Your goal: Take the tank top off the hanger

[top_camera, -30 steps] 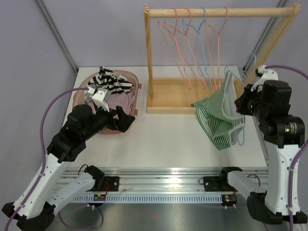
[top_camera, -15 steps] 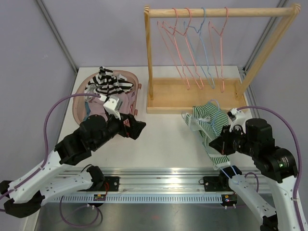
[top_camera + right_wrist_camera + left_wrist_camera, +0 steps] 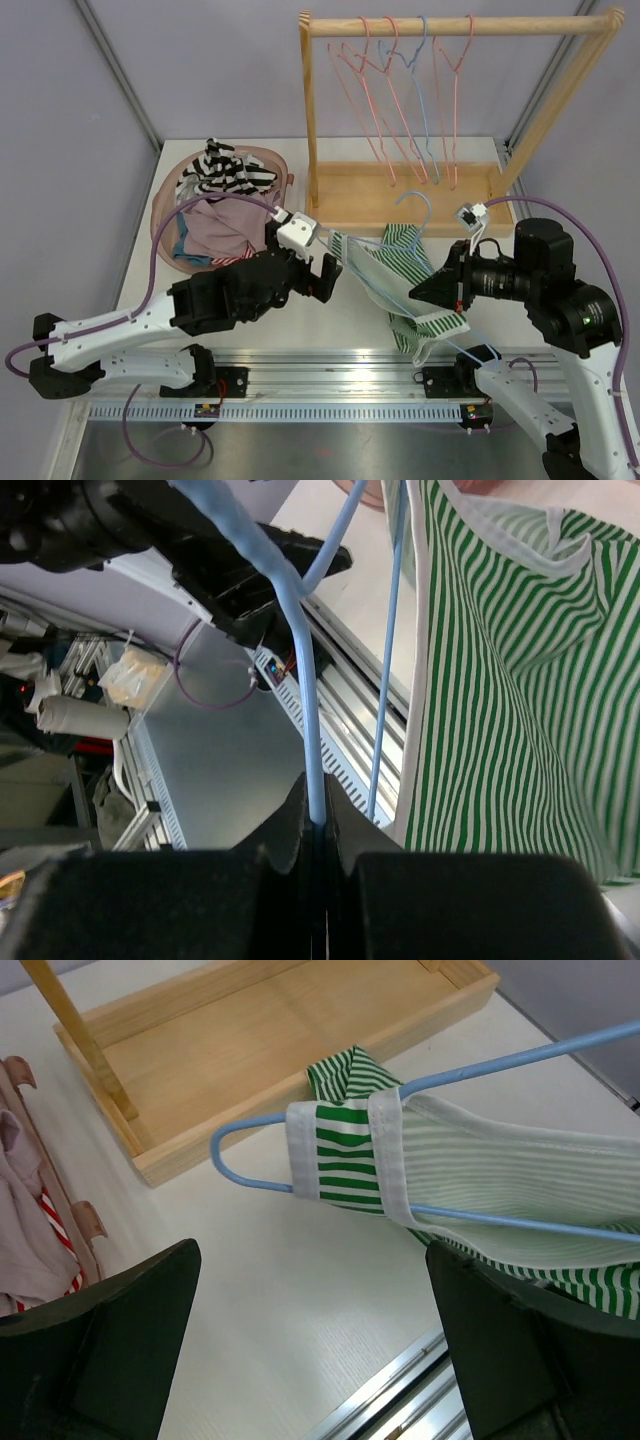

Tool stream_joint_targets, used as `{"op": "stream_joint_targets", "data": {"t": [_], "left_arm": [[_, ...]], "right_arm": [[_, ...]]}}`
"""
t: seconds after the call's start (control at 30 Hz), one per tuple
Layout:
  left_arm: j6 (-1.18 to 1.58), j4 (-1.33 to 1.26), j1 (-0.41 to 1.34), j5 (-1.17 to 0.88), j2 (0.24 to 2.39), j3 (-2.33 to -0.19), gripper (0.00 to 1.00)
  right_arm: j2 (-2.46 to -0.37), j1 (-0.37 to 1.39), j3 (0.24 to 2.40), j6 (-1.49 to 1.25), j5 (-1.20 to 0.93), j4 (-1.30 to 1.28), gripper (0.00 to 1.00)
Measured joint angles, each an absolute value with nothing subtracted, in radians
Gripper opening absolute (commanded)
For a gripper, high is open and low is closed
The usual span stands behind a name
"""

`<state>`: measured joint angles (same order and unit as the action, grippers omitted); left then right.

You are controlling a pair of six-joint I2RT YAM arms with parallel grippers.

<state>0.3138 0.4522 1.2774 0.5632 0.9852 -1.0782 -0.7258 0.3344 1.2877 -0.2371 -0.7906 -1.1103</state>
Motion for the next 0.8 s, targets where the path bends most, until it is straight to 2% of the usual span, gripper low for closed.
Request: {"op": "stream_joint_targets", "data": {"t": [0.23, 0.3, 0.33, 0.37, 0.4, 0.47, 0.53, 0.57, 0.6, 0.67, 0.8], "left_arm": [[0.282, 0.445, 1.281, 0.632, 1.029, -1.157, 0.99], [0.276, 0.439, 1.281, 0.641, 1.03, -1.157, 0.88], [0.271, 0.437, 1.281, 0.646, 1.03, -1.157, 0.75], [0.266, 0.436, 1.281, 0.653, 1.03, -1.157, 0.75], [0.259, 0.433, 1.281, 0.663, 1.03, -1.157, 0.6], [0.256, 0.425, 1.281, 0.684, 1.03, -1.157, 0.44], [0.255, 0.42, 1.281, 0.702, 1.03, -1.157, 0.36], [0.253, 0.418, 1.281, 0.713, 1.03, -1.157, 0.28], [0.251, 0.416, 1.281, 0.724, 1.03, -1.157, 0.15], [0.244, 0.41, 1.281, 0.749, 1.029, -1.157, 0.0], [0.237, 0.408, 1.279, 0.794, 1.028, -1.156, 0.0]], "right_arm": [[-0.791, 0.335, 1.366, -0.259, -0.871, -1.021, 0.0], [-0.793, 0.335, 1.371, -0.264, -0.885, -1.009, 0.0], [-0.793, 0.335, 1.371, -0.267, -0.886, -1.005, 0.0], [-0.793, 0.335, 1.371, -0.268, -0.887, -1.005, 0.0], [-0.793, 0.335, 1.371, -0.269, -0.891, -1.003, 0.0], [-0.792, 0.335, 1.371, -0.268, -0.892, -0.999, 0.0], [-0.79, 0.335, 1.371, -0.265, -0.892, -1.0, 0.0], [-0.79, 0.335, 1.371, -0.263, -0.892, -1.0, 0.0], [-0.789, 0.335, 1.371, -0.261, -0.892, -1.0, 0.0], [-0.788, 0.335, 1.371, -0.256, -0.892, -1.0, 0.0], [-0.778, 0.335, 1.37, -0.241, -0.891, -1.001, 0.0]]}}
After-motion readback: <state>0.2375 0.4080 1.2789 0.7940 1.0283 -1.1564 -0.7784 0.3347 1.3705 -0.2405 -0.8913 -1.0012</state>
